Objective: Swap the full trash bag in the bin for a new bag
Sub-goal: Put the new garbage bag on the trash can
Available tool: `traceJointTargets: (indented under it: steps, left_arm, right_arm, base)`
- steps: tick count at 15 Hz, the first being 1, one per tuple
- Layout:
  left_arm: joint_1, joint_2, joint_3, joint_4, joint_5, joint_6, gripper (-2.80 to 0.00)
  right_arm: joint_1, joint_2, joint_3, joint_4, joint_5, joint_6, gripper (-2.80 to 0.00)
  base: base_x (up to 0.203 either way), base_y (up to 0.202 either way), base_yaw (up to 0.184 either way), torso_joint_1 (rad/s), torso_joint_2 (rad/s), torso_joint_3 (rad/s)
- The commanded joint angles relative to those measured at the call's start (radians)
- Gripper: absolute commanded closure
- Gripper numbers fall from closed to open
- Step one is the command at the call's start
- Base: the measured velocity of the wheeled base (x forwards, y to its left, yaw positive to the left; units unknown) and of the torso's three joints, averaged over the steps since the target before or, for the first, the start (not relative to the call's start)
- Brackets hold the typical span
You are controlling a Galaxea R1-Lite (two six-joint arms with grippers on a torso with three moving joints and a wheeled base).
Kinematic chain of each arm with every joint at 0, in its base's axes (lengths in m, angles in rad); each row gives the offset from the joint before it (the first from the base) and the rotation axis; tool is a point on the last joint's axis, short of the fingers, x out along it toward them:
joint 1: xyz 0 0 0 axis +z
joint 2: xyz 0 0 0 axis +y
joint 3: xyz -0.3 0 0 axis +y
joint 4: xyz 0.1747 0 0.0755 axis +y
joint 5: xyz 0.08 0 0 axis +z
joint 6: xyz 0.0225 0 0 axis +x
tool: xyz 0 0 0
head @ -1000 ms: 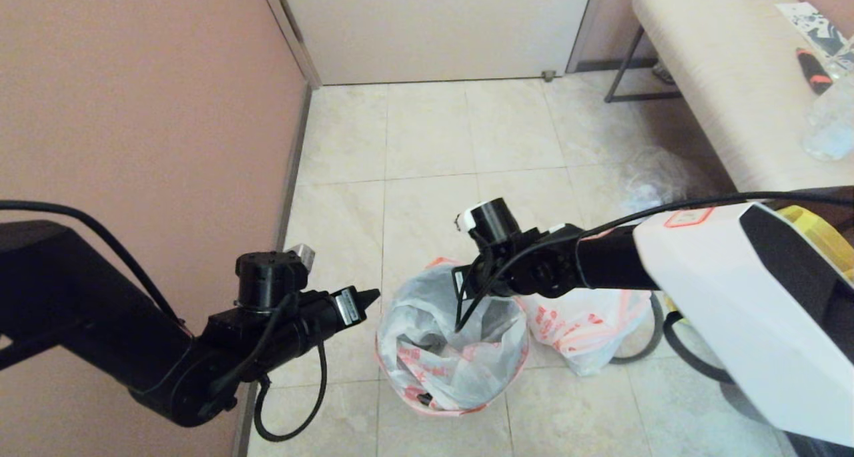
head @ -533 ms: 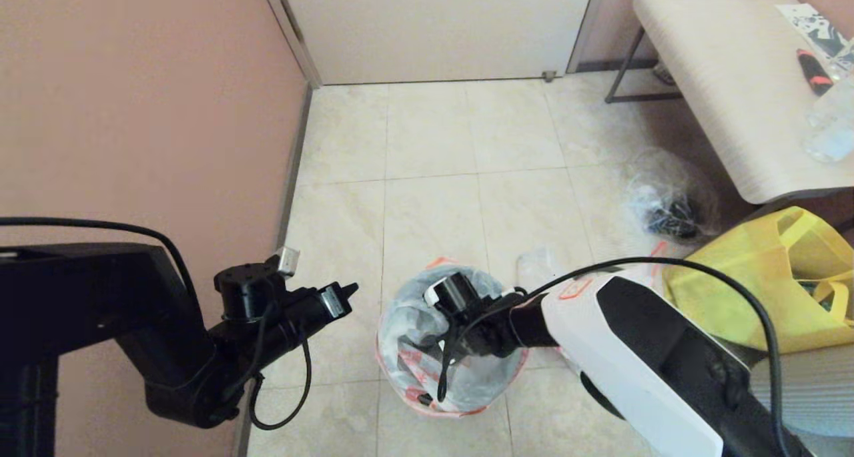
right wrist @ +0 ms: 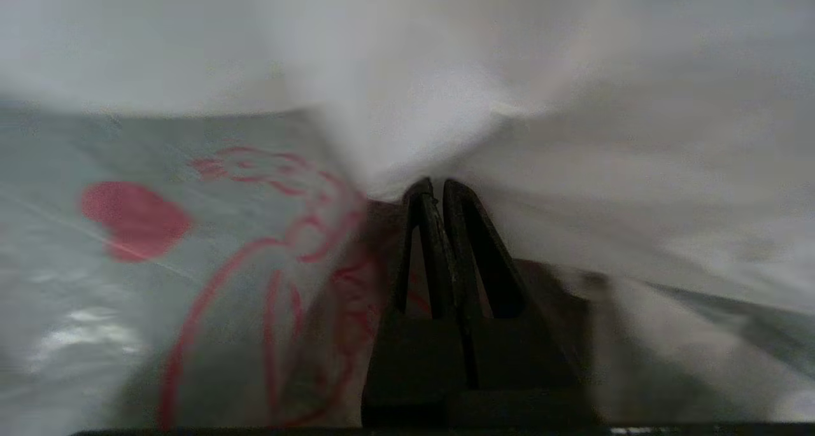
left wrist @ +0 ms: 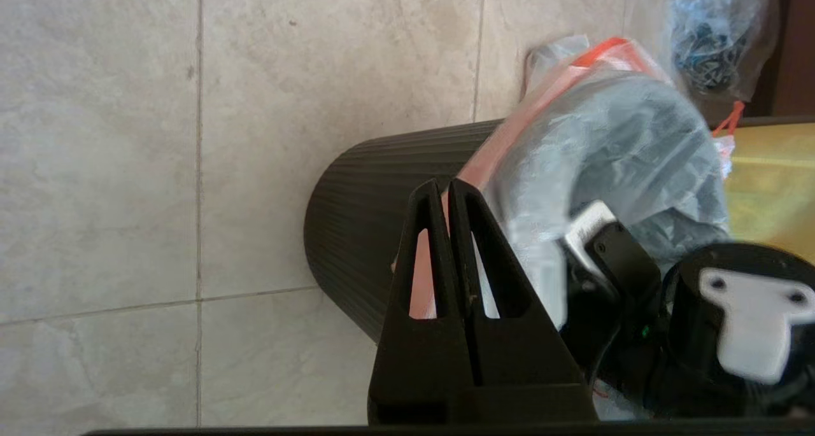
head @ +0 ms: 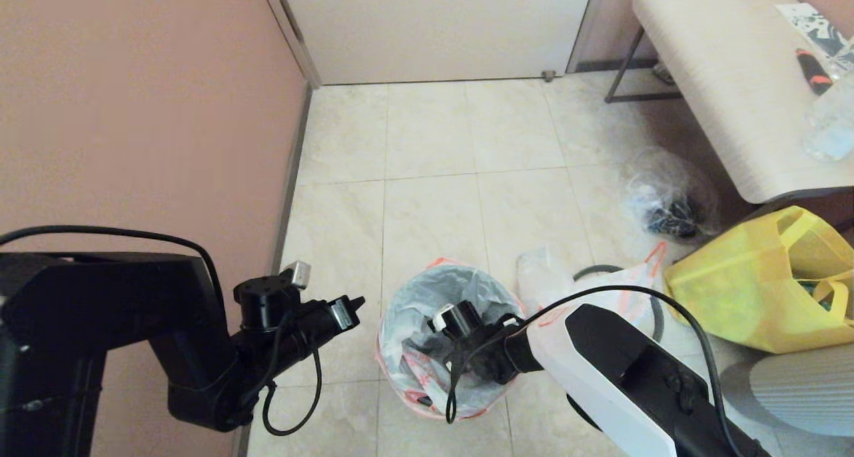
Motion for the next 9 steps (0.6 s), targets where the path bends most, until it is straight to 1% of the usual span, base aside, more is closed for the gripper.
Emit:
traceJointTargets:
  steps: [1, 2, 5, 7, 9]
  left_arm:
    - [0.0, 0.012, -0.004, -0.008, -0.001, -0.003, 0.0]
    - [0.003, 0.014, -0.006, -0.009, 0.001, -0.003, 0.0]
    - [0.014, 0.021, -0.012, -0.009, 0.001, 0.0, 0.0]
    - [0.012, 0.029, -0.012, -0.01, 0.001, 0.021, 0.0]
    - [0.012, 0.031, -0.01, -0.011, 0.001, 0.024, 0.0]
  right_arm:
    - [0.011, 0.003, 0.0, 0.0, -0.01, 0.003, 0.0]
    - [0.019, -0.017, 0.004, 0.0, -0.017, 0.018, 0.0]
    - [0.051, -0.193, 0.061, 0.04, -0.001, 0.152, 0.0]
    - [0.072, -0.36, 0.163, 0.092, 0.038, 0.249, 0.0]
    - [0.084, -0.51, 0.333, 0.168, 0.079, 0.352, 0.0]
  base:
    - [0.0, 0.0, 0.0, 0.0, 0.0, 0.0]
    - [0.0, 0.0, 0.0, 0.0, 0.0, 0.0]
    - [0.0, 0.0, 0.0, 0.0, 0.0, 0.0]
    - [0.0, 0.0, 0.0, 0.0, 0.0, 0.0]
    - [0.0, 0.0, 0.0, 0.0, 0.0, 0.0]
